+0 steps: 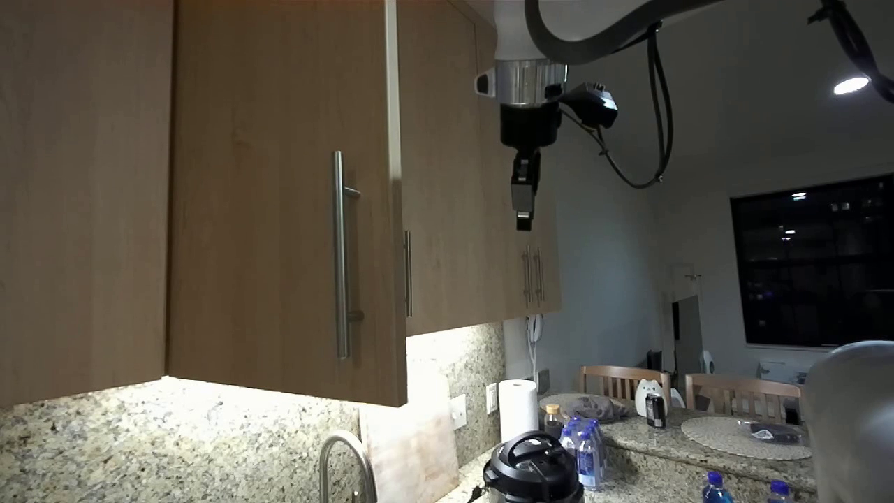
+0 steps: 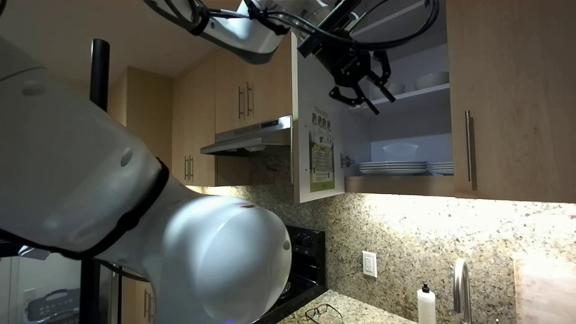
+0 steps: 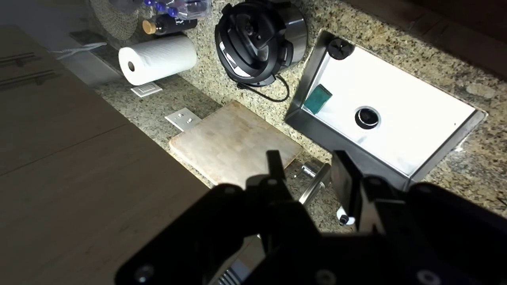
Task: Close the overhead cabinet door
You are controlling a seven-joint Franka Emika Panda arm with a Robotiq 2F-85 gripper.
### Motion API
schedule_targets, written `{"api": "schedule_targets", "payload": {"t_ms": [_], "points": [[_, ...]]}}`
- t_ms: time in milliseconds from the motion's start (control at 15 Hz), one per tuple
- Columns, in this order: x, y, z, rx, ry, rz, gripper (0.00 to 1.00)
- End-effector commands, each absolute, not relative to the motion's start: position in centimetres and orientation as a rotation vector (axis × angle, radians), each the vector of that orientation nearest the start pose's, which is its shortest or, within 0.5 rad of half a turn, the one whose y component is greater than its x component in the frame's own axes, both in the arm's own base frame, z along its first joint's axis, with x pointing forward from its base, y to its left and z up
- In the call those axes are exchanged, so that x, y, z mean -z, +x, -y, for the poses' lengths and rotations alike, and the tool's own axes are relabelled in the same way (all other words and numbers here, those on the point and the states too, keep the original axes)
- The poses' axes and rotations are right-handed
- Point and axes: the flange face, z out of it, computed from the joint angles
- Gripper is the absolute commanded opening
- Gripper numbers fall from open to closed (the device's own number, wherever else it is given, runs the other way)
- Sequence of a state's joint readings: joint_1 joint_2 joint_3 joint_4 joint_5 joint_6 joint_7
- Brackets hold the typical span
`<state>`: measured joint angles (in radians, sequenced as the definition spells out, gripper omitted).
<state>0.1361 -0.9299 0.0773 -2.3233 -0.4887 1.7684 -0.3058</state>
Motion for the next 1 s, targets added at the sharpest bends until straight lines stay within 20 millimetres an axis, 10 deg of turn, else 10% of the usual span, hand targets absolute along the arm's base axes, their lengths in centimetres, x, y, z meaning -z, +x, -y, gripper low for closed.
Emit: {"api": "schedule_targets", "payload": {"t_ms": [0, 67, 133, 600, 933], "points": [[-67.8, 27.8, -2.8, -0.427, 2.464, -0.612, 0.67], [-67.8, 27.6, -3.0, -0.436, 2.458, -0.615, 0.72], [-67.7, 27.5, -3.2, -0.447, 2.460, -0.620, 0.30], [-65.7, 25.4, -8.5, -0.469, 2.344, -0.751, 0.07], [-66.1, 22.1, -11.9, -0.574, 2.257, -0.809, 0.08]]}}
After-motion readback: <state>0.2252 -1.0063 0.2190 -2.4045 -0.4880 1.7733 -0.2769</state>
